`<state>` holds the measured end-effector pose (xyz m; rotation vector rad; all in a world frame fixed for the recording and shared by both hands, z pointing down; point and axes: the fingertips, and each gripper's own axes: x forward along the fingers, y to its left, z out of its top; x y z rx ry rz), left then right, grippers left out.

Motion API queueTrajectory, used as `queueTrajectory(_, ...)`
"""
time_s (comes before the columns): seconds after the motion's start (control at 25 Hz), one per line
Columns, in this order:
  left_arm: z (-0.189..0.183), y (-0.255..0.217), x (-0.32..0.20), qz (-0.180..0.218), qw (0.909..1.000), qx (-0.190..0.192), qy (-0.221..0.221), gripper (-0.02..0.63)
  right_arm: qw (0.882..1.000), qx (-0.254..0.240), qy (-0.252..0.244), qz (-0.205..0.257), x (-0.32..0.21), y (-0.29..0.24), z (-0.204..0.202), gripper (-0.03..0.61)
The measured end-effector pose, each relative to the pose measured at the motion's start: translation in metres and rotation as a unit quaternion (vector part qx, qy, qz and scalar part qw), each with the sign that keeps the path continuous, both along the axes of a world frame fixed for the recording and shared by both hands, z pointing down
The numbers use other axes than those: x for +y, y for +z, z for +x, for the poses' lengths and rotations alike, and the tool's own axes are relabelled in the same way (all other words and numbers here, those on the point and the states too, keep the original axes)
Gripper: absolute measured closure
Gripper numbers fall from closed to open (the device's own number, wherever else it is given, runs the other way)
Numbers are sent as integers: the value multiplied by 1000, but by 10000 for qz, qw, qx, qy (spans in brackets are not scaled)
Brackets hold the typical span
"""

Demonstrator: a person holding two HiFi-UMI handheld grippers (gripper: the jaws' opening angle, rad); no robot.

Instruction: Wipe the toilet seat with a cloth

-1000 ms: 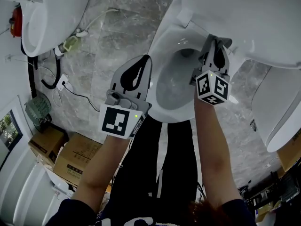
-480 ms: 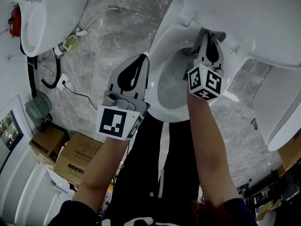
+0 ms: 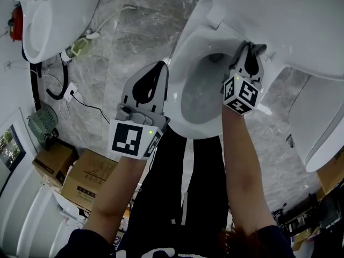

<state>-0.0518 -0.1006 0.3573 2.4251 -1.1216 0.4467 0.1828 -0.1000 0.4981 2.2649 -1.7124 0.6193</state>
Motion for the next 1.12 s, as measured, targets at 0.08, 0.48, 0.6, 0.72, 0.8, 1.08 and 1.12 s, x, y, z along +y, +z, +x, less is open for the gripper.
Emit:
queueTrajectory(0.08,0,-1,0,4,10000,8,16,603,10000,-19,14,16,-1,0,-1,555)
queueTrajectory(0.48,-12,3,1,-37,10000,-14,-55,603,9997,68,-167,151,-11,0,-11,558)
queueTrajectory(0.6,-15,4,2,-47,10000,-24,-83,603,9993,117,-336,150,-16,0,-18,558)
queueTrajectory(0.72,-16,4,2,-39,9999,-23,-98,603,9986,135,-498,154,-21,0,-26,558)
queueTrajectory(0.8,-16,3,2,-31,9999,-18,-108,603,9982,131,-563,156,-23,0,-30,558)
queueTrajectory(1.08,-19,3,2,-26,9999,-6,-130,603,9969,152,-752,157,-29,0,-40,558)
queueTrajectory(1.12,-19,3,2,-29,9999,-9,-131,603,9967,152,-783,162,-30,0,-42,558)
